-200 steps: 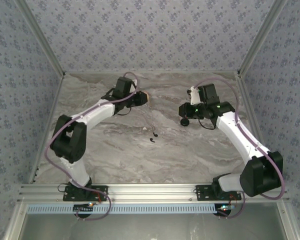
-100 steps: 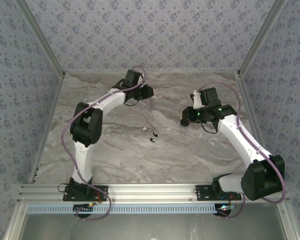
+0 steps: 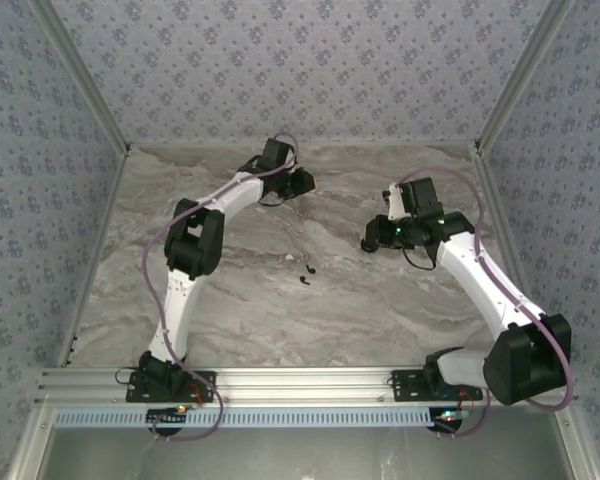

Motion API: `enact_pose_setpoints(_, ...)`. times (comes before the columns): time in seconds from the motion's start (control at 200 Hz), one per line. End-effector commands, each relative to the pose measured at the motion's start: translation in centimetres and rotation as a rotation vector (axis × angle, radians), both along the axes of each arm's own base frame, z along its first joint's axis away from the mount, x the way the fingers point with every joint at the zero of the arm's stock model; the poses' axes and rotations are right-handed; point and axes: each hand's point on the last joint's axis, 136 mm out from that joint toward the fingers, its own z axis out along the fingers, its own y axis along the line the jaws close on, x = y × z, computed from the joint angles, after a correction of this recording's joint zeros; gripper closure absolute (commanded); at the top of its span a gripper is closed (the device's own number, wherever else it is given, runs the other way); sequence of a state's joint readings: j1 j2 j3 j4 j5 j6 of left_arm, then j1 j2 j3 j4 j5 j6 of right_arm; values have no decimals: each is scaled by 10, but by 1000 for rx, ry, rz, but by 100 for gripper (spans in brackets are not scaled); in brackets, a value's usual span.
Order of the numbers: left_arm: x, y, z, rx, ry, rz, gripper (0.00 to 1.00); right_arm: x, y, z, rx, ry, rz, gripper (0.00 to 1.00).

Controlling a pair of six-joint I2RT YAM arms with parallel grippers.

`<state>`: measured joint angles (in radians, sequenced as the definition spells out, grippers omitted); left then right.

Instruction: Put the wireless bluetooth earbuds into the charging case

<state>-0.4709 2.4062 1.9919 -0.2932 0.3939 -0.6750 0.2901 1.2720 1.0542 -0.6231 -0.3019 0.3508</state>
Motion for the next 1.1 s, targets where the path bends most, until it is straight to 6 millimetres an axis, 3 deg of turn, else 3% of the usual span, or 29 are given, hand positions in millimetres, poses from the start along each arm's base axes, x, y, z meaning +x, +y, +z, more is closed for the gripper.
enact_pose_setpoints(0.0, 7, -3, 3, -32, 22, -3, 86, -8, -5, 0, -2, 15, -21, 82)
enact_pose_setpoints(0.53, 9, 3, -40, -3, 111, 29, 85, -12, -6, -3, -1, 23, -25, 81)
enact_pose_setpoints(0.71, 10, 8, -45, 21, 120, 46, 73, -12, -6, -4, -4, 26, -25, 81)
enact_pose_setpoints(0.82, 10, 12, -43, 44, 115, 50, 60, -12, -6, -5, -4, 24, -23, 81)
enact_pose_setpoints(1.094, 15, 34, -17, 148, 46, 58, 40, -11, -6, -6, -7, 23, -26, 77)
